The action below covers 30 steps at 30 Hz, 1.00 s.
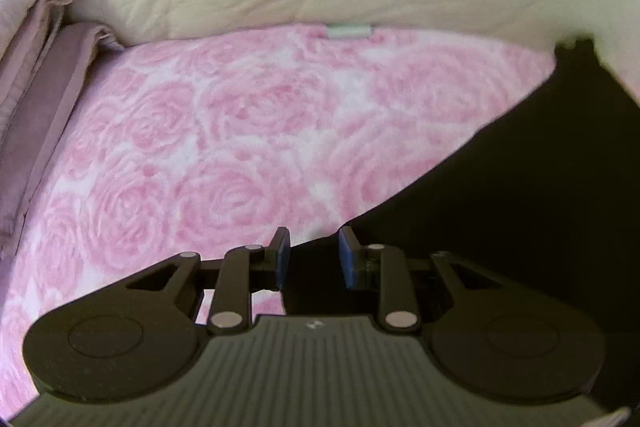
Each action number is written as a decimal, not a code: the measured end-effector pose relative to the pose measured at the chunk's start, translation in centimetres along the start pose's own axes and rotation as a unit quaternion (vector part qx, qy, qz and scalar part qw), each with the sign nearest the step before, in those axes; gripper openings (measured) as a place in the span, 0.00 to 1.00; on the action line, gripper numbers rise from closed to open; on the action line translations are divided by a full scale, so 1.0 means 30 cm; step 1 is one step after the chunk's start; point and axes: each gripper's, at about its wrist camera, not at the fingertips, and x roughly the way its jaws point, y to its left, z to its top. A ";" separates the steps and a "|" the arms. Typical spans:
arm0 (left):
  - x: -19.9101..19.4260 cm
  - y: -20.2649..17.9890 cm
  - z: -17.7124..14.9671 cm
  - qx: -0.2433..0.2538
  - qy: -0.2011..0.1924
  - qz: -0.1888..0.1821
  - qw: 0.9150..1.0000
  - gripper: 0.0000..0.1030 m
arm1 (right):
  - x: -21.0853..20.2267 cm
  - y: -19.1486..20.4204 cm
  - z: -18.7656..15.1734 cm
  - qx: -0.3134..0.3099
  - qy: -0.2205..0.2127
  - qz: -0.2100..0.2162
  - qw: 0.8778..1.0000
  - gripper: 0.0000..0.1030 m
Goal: Fold clothes
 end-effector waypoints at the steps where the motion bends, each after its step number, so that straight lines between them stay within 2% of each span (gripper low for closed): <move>1: -0.043 0.015 -0.012 -0.004 -0.006 -0.003 1.000 0.22 | -0.010 0.003 -0.009 0.000 0.001 -0.001 1.000 0.10; 5: -0.232 0.031 -0.116 -0.013 -0.020 -0.034 0.999 0.22 | -0.041 -0.003 -0.034 0.009 0.007 0.001 1.000 0.10; 7: -0.293 -0.007 -0.198 -0.011 -0.011 -0.063 0.998 0.22 | -0.052 0.000 -0.039 0.012 0.006 -0.003 1.000 0.10; 9: -0.301 -0.060 -0.276 0.001 0.013 -0.082 0.997 0.23 | -0.052 0.000 -0.041 0.020 0.005 -0.007 1.000 0.10; 11: -0.262 -0.105 -0.339 0.004 0.042 -0.079 0.996 0.23 | -0.049 0.004 -0.042 0.024 0.004 -0.013 1.000 0.10; 15: -0.225 -0.096 -0.372 -0.060 0.042 -0.060 0.996 0.24 | -0.071 0.012 -0.026 0.033 0.017 -0.023 0.999 0.10; 19: -0.313 -0.124 -0.361 -0.072 0.019 -0.045 0.996 0.22 | -0.134 -0.013 -0.053 0.095 0.022 -0.060 0.993 0.10; 22: -0.304 -0.168 -0.403 -0.065 0.052 -0.043 0.996 0.22 | -0.144 -0.007 -0.097 0.121 0.037 -0.075 0.989 0.11; 26: -0.373 -0.175 -0.406 -0.097 0.043 -0.031 0.994 0.22 | -0.213 0.011 -0.082 0.162 0.041 -0.096 0.981 0.11; 28: -0.441 -0.184 -0.420 -0.120 0.036 -0.032 0.992 0.27 | -0.262 0.039 -0.088 0.184 0.042 -0.108 0.976 0.18; 29: -0.477 -0.191 -0.430 -0.133 0.032 -0.031 0.990 0.36 | -0.289 0.059 -0.096 0.197 0.044 -0.114 0.973 0.22; 30: -0.517 -0.199 -0.443 -0.148 0.028 -0.032 0.988 0.44 | -0.316 0.081 -0.099 0.211 0.048 -0.118 0.969 0.34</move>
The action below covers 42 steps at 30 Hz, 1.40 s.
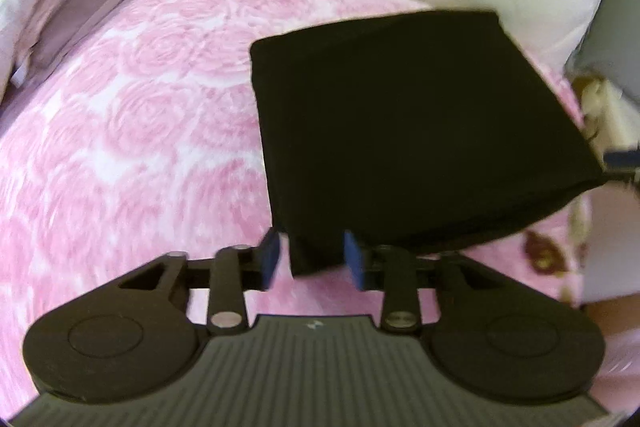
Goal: Fold clothes
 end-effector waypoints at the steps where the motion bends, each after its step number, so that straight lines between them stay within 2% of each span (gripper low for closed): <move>1: -0.042 -0.006 -0.022 -0.018 -0.004 -0.003 1.000 0.47 | -0.032 0.014 -0.013 0.016 0.003 -0.003 1.000 0.46; 3: -0.126 -0.021 -0.068 -0.052 -0.013 -0.010 0.999 0.64 | -0.105 0.047 -0.046 0.050 0.007 -0.014 0.999 0.57; 5: -0.190 -0.030 -0.111 -0.078 -0.017 -0.016 0.997 0.66 | -0.185 0.096 -0.064 0.080 0.005 -0.028 0.996 0.62; 8: -0.305 -0.054 -0.176 -0.103 -0.024 -0.020 0.994 0.79 | -0.310 0.180 -0.080 0.123 -0.003 -0.045 0.991 0.66; 9: -0.355 -0.062 -0.196 -0.107 -0.032 -0.020 0.994 0.81 | -0.351 0.211 -0.081 0.138 -0.005 -0.047 0.989 0.67; 13: -0.526 -0.085 -0.253 -0.104 -0.043 -0.019 0.993 0.86 | -0.510 0.327 -0.073 0.191 -0.020 -0.057 0.980 0.68; 16: -0.638 -0.099 -0.287 -0.093 -0.050 -0.014 0.994 0.97 | -0.607 0.387 -0.062 0.225 -0.026 -0.058 0.972 0.69; 21: -0.805 -0.098 -0.349 -0.112 -0.062 -0.026 0.991 0.98 | -0.751 0.472 -0.032 0.228 -0.036 -0.068 0.971 0.69; 24: -0.866 -0.120 -0.366 -0.097 -0.063 -0.014 0.993 0.98 | -0.813 0.506 -0.025 0.230 -0.044 -0.069 0.970 0.69; 27: -0.907 -0.142 -0.380 -0.077 -0.065 0.000 0.995 0.96 | -0.861 0.527 -0.015 0.232 -0.057 -0.071 0.968 0.69; 31: -0.957 -0.140 -0.385 -0.095 -0.075 -0.005 0.993 0.95 | -0.904 0.539 0.002 0.226 -0.069 -0.073 0.969 0.69; 36: -1.008 -0.162 -0.376 -0.084 -0.102 0.012 0.991 0.93 | -0.939 0.556 0.014 0.220 -0.082 -0.073 0.969 0.69; 42: -1.014 -0.181 -0.357 -0.093 -0.104 -0.003 0.990 0.92 | -0.965 0.568 0.009 0.210 -0.093 -0.086 0.969 0.69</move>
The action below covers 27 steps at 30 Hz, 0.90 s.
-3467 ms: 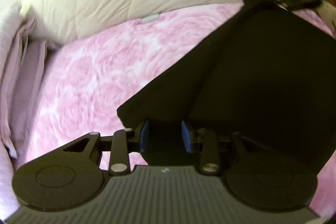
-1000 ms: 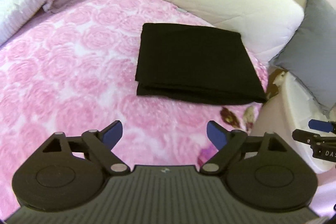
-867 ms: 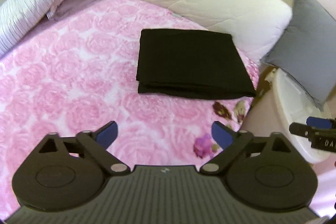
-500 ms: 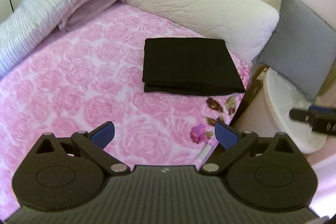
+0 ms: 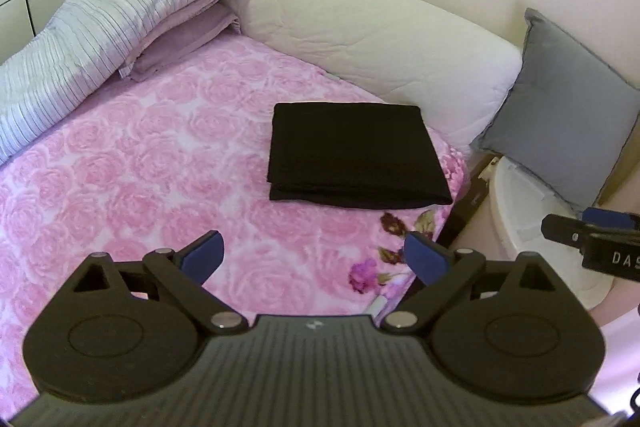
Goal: Fold clothes
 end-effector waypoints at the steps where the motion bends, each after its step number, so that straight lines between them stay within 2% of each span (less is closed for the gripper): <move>1: 0.000 -0.006 0.002 0.002 -0.001 0.000 1.000 0.92 | -0.004 -0.004 -0.001 0.001 -0.001 -0.002 1.000 0.69; 16: 0.023 -0.035 0.020 0.020 -0.010 0.019 1.000 0.92 | -0.011 -0.014 0.004 0.010 0.007 -0.012 1.000 0.69; 22: 0.024 -0.005 0.028 0.000 -0.005 0.012 1.000 0.92 | -0.007 0.016 0.024 0.003 0.002 -0.006 1.000 0.69; 27: 0.032 -0.022 0.026 0.030 -0.005 0.028 0.999 0.92 | 0.004 0.034 0.022 0.004 0.005 -0.003 1.000 0.69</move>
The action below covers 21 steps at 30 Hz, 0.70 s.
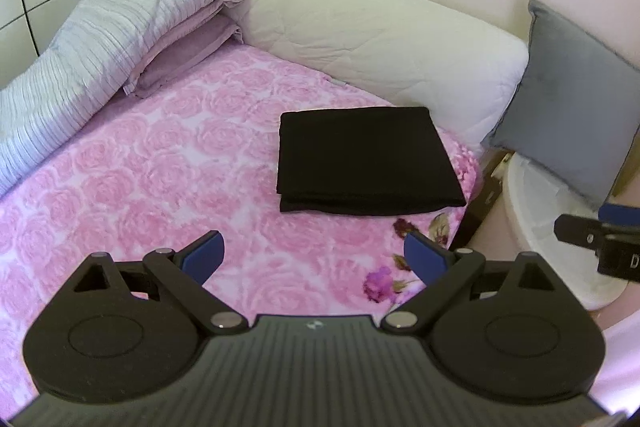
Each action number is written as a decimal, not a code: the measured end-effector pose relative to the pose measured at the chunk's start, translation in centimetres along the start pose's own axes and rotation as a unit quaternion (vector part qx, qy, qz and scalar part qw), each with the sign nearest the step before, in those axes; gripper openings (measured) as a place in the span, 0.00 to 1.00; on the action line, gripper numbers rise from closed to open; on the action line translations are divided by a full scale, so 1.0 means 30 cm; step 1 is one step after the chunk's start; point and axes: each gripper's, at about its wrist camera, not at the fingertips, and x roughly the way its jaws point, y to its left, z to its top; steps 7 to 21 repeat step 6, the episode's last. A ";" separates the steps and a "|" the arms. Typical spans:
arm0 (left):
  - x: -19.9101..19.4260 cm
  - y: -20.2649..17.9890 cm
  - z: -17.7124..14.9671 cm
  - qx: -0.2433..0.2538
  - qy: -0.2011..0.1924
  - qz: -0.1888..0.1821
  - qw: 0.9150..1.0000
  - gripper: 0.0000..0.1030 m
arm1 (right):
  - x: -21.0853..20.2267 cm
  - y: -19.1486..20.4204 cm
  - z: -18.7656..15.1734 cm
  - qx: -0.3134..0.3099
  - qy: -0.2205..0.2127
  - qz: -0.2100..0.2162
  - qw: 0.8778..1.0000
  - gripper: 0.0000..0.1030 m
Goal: Fold clothes
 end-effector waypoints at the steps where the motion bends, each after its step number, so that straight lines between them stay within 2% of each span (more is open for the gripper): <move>1: 0.001 -0.002 -0.002 0.003 0.000 -0.001 1.000 0.92 | 0.003 0.000 -0.001 0.002 0.001 0.001 1.000 0.69; 21: 0.010 -0.007 -0.010 0.012 0.004 -0.005 1.000 0.92 | 0.005 0.001 -0.007 0.005 0.004 -0.002 1.000 0.69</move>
